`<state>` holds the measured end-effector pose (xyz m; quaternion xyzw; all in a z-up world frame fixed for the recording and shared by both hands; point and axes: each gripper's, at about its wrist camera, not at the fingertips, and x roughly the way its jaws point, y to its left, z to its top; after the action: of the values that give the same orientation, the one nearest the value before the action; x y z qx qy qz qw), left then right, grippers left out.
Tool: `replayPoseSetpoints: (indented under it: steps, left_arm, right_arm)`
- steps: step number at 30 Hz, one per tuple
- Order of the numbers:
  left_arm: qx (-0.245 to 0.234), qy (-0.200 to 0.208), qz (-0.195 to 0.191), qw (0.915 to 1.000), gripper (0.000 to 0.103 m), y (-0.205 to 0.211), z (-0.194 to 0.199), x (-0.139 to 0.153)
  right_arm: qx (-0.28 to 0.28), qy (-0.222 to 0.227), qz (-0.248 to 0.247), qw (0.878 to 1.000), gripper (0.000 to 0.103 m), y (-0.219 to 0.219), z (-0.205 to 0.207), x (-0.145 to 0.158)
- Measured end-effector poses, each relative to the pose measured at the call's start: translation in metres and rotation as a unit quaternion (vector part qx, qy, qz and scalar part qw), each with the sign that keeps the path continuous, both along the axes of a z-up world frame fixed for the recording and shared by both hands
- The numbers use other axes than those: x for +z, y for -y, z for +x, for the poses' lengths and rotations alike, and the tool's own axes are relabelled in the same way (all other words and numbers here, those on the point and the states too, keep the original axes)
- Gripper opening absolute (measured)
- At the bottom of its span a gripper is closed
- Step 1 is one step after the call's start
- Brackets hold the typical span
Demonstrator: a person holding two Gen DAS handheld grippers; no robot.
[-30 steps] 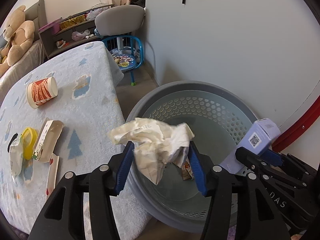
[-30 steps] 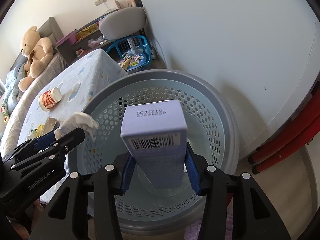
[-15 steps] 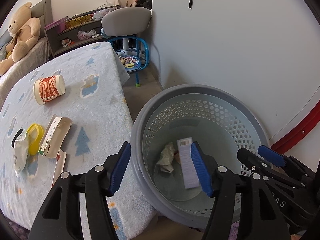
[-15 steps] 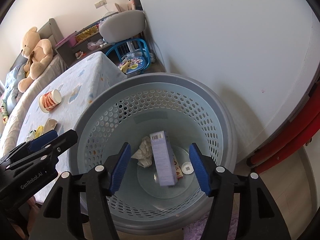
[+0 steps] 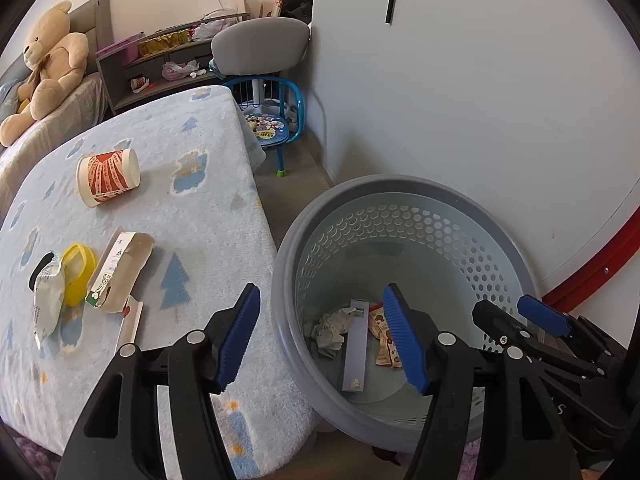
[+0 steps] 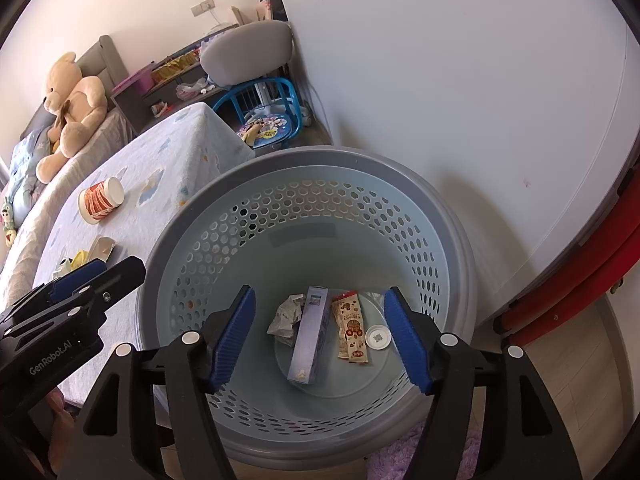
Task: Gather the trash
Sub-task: 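Open both tools to drop the crumpled paper and purple box into the basket, then withdraw both open tools from the basket back over the bed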
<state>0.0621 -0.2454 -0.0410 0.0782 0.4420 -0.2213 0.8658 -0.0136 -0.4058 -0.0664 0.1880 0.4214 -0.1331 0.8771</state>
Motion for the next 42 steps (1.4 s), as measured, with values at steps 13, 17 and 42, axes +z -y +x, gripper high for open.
replayPoseSetpoints:
  steps: [13, 17, 42]
  left_arm:
    - [0.020, 0.003, 0.001, 0.9998, 0.066, -0.014, 0.000, 0.002]
    - [0.030, 0.008, 0.007, 0.9995, 0.066, -0.021, -0.002, 0.003]
    - [0.122, 0.032, 0.021, 0.9918, 0.068, -0.137, -0.010, 0.009]
  right_arm:
    - [0.003, 0.001, -0.014, 1.000, 0.071, -0.005, 0.001, 0.002]
    - [0.005, 0.004, -0.033, 0.999, 0.074, -0.011, 0.000, 0.006]
    - [0.018, 0.026, -0.079, 0.996, 0.095, -0.092, -0.003, 0.033]
